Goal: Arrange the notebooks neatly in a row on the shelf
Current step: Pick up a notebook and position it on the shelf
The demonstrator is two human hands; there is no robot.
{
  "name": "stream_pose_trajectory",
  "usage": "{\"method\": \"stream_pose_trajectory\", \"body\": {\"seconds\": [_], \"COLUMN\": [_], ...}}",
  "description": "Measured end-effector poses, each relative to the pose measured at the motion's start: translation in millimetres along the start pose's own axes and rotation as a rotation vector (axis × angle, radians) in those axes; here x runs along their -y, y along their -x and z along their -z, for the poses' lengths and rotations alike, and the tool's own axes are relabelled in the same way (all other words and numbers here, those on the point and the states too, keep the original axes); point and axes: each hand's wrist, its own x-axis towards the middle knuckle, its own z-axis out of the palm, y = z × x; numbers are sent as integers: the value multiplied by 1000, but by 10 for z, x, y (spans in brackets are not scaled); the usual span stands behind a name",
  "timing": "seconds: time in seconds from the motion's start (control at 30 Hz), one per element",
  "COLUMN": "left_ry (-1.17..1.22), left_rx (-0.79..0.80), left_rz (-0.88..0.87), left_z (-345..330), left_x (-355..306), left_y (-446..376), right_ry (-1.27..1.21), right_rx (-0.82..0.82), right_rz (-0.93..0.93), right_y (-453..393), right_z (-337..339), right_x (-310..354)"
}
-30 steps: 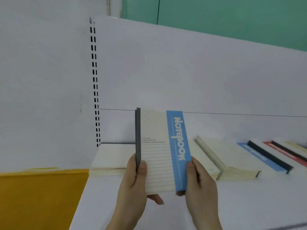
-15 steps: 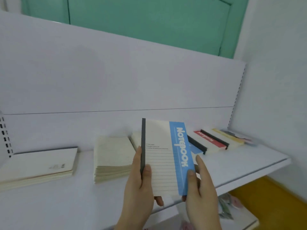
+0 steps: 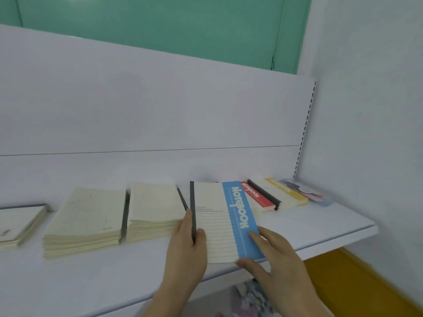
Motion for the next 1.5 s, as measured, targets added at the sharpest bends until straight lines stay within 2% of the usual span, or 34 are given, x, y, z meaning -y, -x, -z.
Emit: {"method": "stream_pose_trajectory", "body": {"seconds": [0.1, 0.23, 0.33, 0.57, 0.73, 0.83, 1.0, 1.1, 1.43, 1.5], "left_ry": [-362, -743, -955, -1026, -1104, -1182, -1155, -1180, -1162, -1176], "left_rx": [65, 277, 387, 483, 448, 441, 463, 486, 513, 529], "left_rz": [-104, -208, -246, -198, -134, -95, -10, 3, -2, -3], "left_z": [-82, -124, -139, -211, -279, -300, -277, -267, -247, -257], "left_x": [64, 79, 193, 537, 631, 612, 564, 544, 541, 515], "left_y": [-204, -483, -772, -1260, -1383, -1412, -1443, -1479, -1517, -1518], "right_ry": [65, 128, 138, 130, 97, 112, 140, 170, 233, 242], "right_rx": [-4, -14, -90, -55, 162, 170, 202, 162, 184, 232], "right_rz": [34, 81, 182, 276, 333, 421, 485, 538, 528, 506], "right_y": [-233, -630, -933, -1548, -1875, -1985, -2135, -2162, -2164, -2142], "right_z": [-82, -280, -379, -724, -897, -1003, -1136, -1178, -1100, -1094], "right_x": [-200, -437, -568, -787, -856, -929, -1041, -1067, -1018, -1019]}}
